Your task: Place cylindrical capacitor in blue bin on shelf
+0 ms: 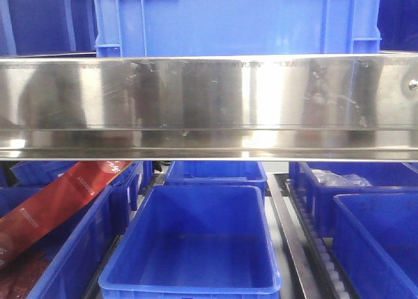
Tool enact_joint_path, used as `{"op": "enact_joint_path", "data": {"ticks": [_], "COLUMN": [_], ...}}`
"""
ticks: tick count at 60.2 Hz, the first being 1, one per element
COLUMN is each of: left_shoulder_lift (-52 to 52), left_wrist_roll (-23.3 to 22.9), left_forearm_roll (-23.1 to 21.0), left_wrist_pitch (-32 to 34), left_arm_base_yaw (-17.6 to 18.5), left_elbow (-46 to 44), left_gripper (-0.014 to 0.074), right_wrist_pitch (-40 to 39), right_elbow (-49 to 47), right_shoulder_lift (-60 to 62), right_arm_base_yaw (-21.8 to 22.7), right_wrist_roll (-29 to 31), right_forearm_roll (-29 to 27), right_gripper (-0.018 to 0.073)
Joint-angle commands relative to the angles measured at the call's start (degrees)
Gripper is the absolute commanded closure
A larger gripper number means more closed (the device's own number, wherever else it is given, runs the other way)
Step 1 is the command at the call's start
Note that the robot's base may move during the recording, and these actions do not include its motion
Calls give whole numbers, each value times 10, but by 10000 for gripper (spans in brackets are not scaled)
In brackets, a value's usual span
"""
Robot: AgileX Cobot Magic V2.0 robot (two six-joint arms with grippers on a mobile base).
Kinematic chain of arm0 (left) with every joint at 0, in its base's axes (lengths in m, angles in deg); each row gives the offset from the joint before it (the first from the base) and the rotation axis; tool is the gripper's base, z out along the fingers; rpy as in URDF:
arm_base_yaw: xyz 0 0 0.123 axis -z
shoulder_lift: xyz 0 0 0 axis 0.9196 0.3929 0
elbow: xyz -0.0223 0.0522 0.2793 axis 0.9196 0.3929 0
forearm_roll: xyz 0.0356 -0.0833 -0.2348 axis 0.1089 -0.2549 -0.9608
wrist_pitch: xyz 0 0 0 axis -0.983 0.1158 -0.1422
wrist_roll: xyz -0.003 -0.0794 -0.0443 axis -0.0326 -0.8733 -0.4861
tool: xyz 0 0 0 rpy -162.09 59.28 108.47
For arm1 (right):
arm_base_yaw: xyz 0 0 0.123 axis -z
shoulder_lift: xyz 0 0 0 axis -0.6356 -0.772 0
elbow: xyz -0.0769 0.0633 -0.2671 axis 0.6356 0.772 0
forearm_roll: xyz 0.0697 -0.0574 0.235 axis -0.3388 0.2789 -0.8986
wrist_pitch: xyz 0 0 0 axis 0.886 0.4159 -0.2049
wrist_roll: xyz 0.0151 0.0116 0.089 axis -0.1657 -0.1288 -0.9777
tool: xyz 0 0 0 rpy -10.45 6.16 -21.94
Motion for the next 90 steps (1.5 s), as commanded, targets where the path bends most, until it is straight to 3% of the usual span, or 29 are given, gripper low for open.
{"op": "enact_joint_path", "data": {"ticks": [1,31,45,56,65,70,73,90], "left_shoulder_lift": [-3,-3,-3,-3,-3,-3,-3,-3], "left_wrist_roll": [0,0,0,0,0,0,0,0], "left_forearm_roll": [-3,-3,-3,-3,-3,-3,-3,-3], "left_wrist_pitch": [11,11,11,11,11,11,11,11], "left_arm_base_yaw": [2,2,2,2,2,2,2,2], "left_elbow": [-1,-1,-1,-1,-1,-1,-1,-1], "left_gripper": [707,707,707,707,707,707,707,707], "right_wrist_pitch": [-10,-8,-74,-93,-104,-147,-173,-147], "right_elbow": [2,4,57,153,225,267,267,267], "right_shoulder_lift": [2,2,10,51,80,80,80,80], "right_arm_base_yaw": [3,8,96,160,163,160,159,155], "right_wrist_roll": [-2,-2,-2,-28,-31,-37,-47,-54], "right_forearm_roll": [1,-2,3,3,3,3,3,15], "right_gripper": [718,718,718,718,718,718,718,718]}}
